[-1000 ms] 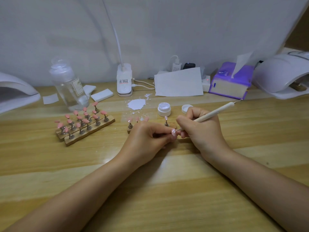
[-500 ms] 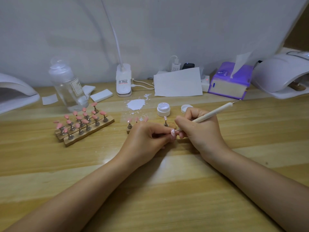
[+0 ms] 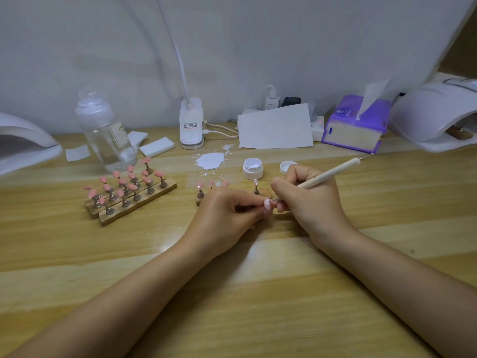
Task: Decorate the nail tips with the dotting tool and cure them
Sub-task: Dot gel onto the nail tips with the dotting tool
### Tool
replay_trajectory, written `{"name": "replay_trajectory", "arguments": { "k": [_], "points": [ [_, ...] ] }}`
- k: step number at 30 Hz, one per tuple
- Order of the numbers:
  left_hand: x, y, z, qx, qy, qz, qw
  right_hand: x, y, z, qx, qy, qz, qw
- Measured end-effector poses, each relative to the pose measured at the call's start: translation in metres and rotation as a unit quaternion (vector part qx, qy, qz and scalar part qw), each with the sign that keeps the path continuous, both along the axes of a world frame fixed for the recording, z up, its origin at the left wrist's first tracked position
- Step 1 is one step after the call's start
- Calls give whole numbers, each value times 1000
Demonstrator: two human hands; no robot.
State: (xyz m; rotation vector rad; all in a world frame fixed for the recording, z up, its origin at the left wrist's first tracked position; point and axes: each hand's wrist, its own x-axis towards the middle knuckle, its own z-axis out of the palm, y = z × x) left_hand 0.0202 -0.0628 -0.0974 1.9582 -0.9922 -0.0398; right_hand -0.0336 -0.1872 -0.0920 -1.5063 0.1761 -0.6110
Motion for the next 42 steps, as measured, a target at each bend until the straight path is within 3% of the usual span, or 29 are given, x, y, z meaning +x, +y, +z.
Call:
{"name": "replay_trajectory", "arguments": {
  "k": [42],
  "points": [
    [-3,1,4,3,8,2,1000,-1,-1,-1,-2,1,-7,1000]
  ]
}}
